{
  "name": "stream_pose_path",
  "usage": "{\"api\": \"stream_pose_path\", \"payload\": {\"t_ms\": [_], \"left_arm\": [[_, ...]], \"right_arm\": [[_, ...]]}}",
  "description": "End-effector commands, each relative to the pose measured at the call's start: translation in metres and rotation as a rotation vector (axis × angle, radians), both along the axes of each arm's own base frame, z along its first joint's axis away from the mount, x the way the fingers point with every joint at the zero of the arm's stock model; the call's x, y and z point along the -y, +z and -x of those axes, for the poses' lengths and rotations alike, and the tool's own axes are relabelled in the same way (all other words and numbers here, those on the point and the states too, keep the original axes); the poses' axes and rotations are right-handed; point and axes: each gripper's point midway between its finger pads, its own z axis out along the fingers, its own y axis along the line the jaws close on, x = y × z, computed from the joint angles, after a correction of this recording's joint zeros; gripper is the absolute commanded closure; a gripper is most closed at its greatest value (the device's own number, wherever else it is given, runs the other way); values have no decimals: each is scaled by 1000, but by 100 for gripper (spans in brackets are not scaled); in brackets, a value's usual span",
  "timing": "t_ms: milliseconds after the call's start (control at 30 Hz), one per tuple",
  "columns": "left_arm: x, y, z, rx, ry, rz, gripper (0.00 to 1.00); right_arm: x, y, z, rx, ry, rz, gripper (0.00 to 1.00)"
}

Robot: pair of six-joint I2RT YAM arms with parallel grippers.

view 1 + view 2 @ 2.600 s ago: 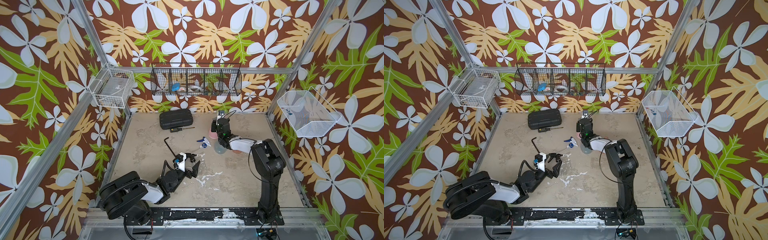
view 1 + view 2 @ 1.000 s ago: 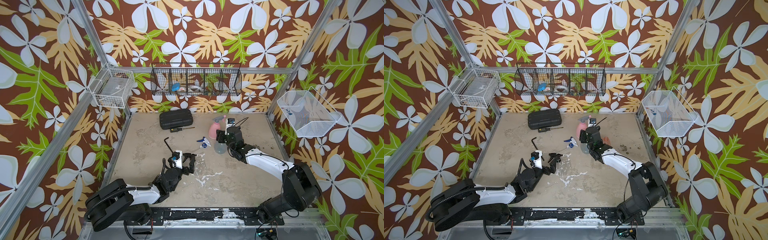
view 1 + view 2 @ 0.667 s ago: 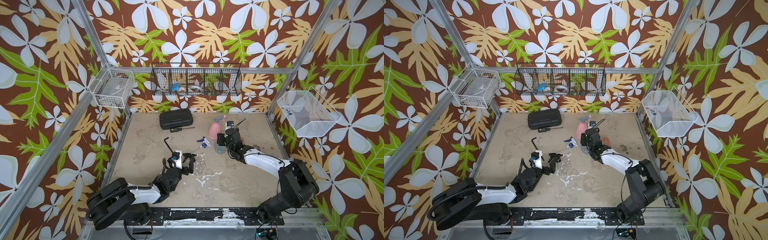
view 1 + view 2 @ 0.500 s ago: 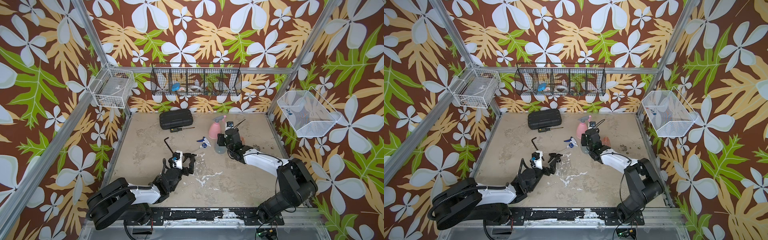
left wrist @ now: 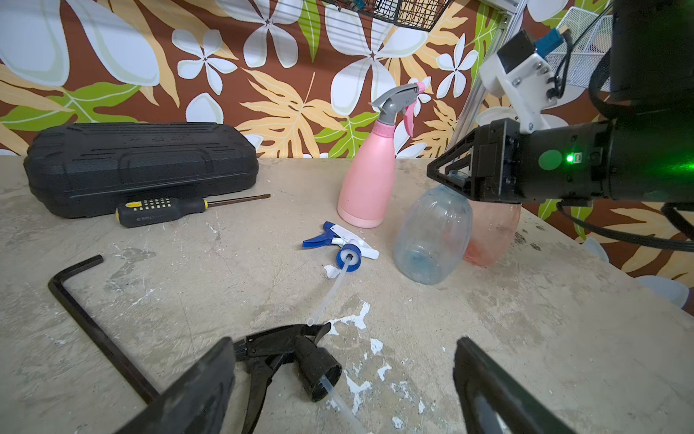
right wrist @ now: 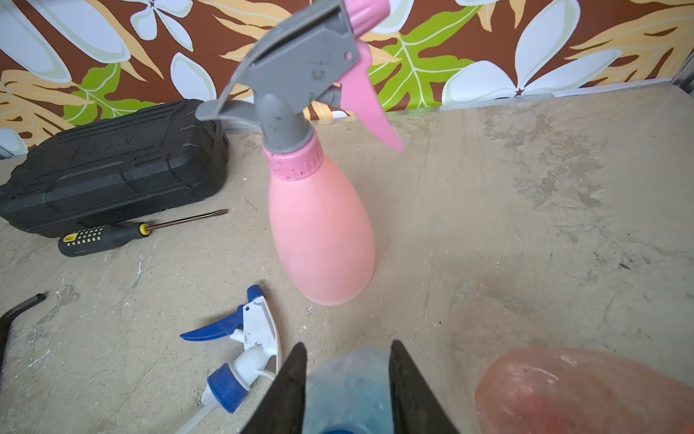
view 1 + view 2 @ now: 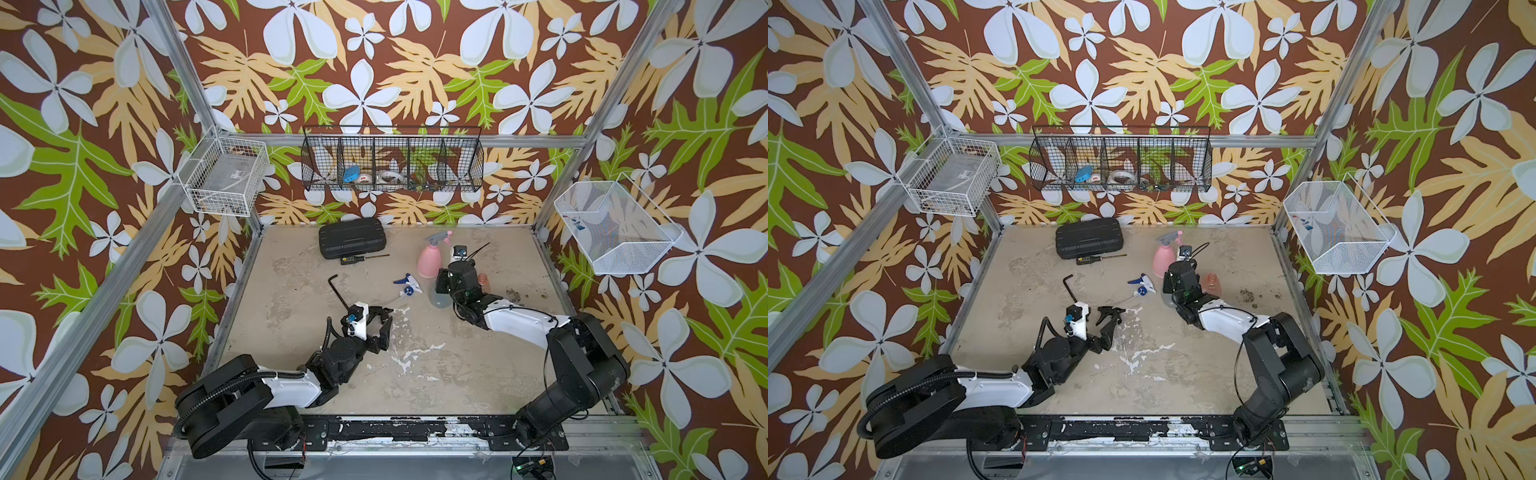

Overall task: Attach spray nozzles to spray bottles
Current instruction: Pick up the spray bottle from the center of the board.

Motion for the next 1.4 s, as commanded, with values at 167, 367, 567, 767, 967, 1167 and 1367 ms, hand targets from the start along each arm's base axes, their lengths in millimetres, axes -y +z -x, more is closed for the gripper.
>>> {"api": "stream_pose_path", "payload": {"t_ms": [167, 367, 567, 767, 967, 1167, 1367], "left_arm": [[-1, 11, 0, 31, -1, 36, 10], [-2, 13, 0, 34, 4, 41, 10], [-7, 14, -1, 38, 28, 48, 6], [-31, 17, -2, 53, 142, 97, 0], [-15, 17, 12, 77, -6, 120, 2], [30, 29, 43, 112, -329, 117, 8], [70, 72, 57, 121, -542, 153, 15]], "right_arm": [[-2, 4, -4, 32, -36, 20, 68], [-3, 3, -4, 40, -45, 26, 72], [-7, 4, -3, 41, -40, 31, 81], [-5, 14, 4, 53, -28, 25, 89], [-1, 42, 20, 53, 7, 30, 96], [-7, 80, 52, 30, 177, 75, 100], [-4, 111, 89, 33, 278, 62, 100]]}}
